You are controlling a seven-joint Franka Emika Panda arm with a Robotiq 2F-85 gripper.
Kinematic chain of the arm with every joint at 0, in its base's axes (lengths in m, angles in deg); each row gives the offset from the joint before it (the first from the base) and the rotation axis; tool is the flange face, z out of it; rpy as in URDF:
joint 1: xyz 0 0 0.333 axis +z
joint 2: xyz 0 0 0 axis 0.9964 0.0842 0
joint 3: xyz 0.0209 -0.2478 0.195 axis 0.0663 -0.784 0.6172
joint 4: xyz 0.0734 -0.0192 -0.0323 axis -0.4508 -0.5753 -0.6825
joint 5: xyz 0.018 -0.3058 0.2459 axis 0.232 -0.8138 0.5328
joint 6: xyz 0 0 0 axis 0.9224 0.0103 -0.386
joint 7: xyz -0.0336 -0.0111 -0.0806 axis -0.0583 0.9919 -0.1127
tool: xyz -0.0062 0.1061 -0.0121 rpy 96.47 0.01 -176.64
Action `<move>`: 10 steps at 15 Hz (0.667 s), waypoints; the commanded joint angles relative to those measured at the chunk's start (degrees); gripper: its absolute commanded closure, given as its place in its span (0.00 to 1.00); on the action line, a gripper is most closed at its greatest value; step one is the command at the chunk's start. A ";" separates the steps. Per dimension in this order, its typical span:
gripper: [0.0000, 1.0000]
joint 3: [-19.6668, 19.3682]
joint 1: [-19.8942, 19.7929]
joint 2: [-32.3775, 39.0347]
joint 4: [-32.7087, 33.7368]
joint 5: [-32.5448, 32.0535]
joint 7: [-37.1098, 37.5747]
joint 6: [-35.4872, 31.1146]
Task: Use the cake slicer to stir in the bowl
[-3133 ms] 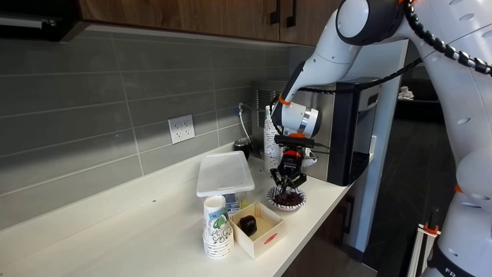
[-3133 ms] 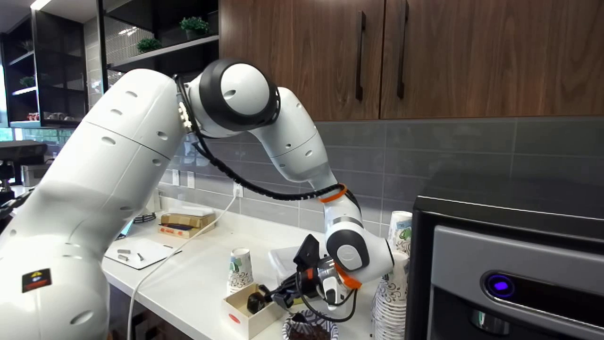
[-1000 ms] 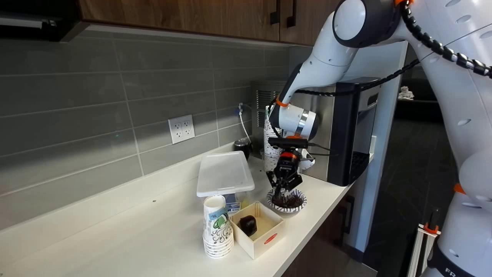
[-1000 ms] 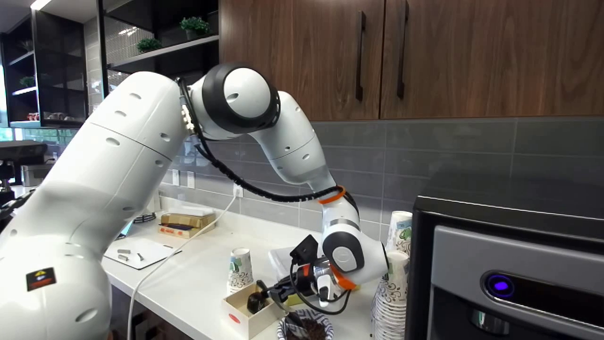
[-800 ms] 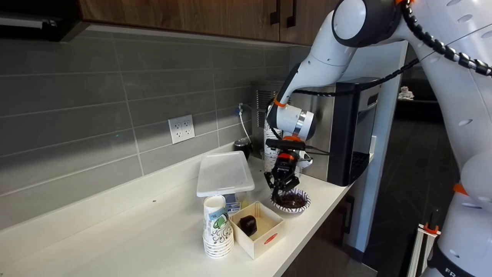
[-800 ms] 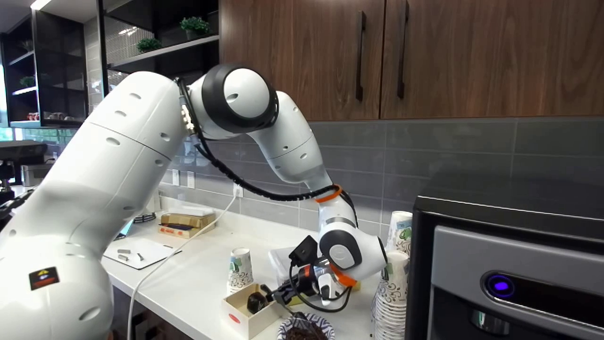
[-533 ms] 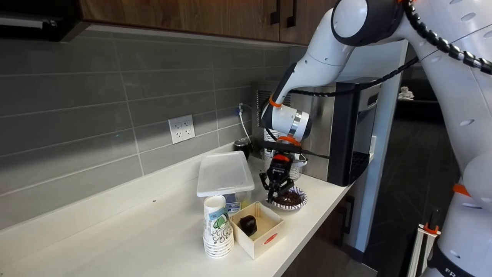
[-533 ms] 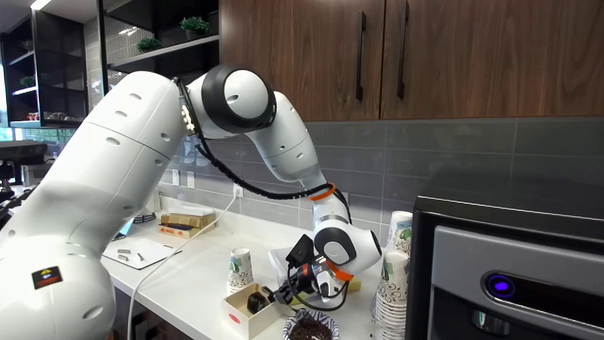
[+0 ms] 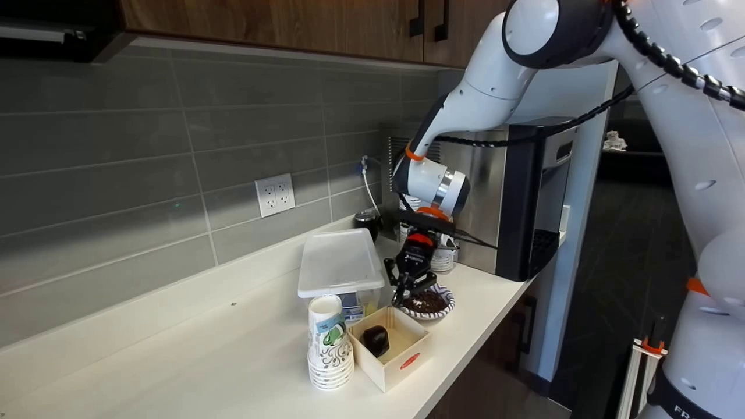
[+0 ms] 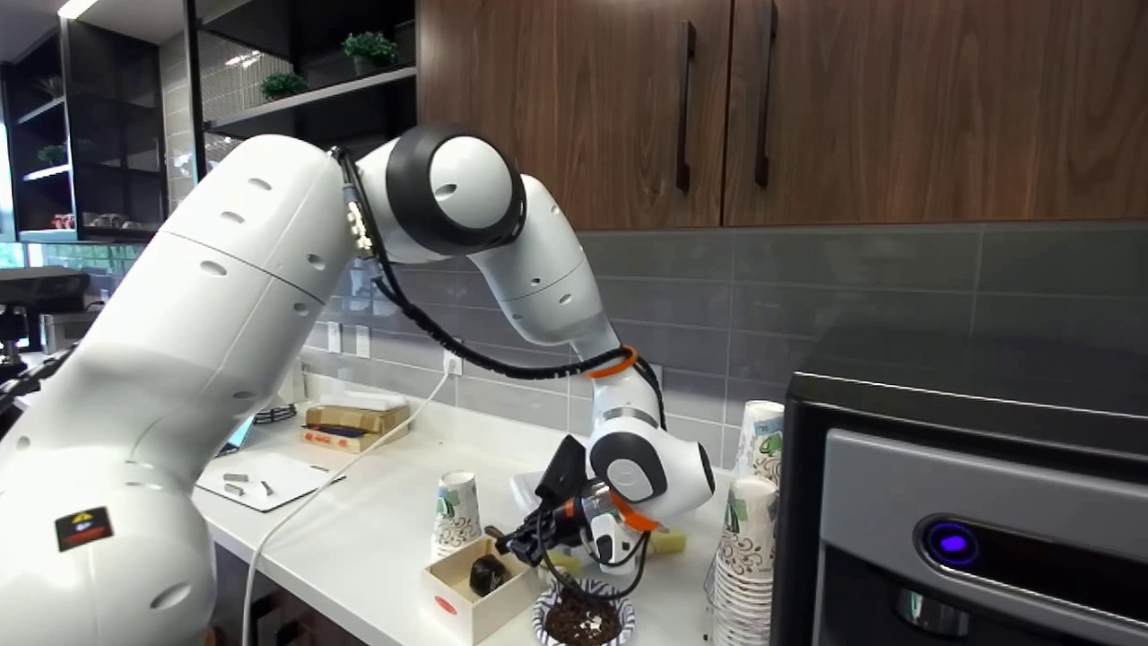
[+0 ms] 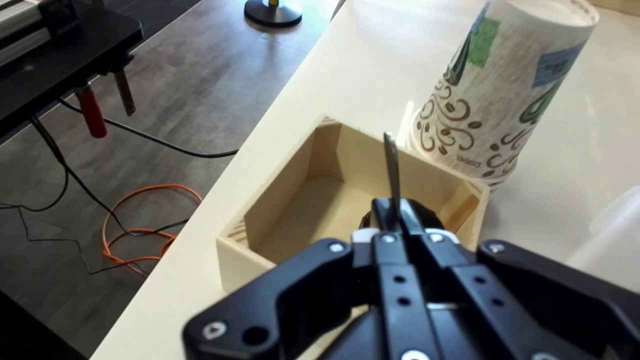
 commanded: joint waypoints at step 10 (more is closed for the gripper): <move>0.99 -3.77 -5.14 -1.86 -1.69 4.07 -1.39 16.63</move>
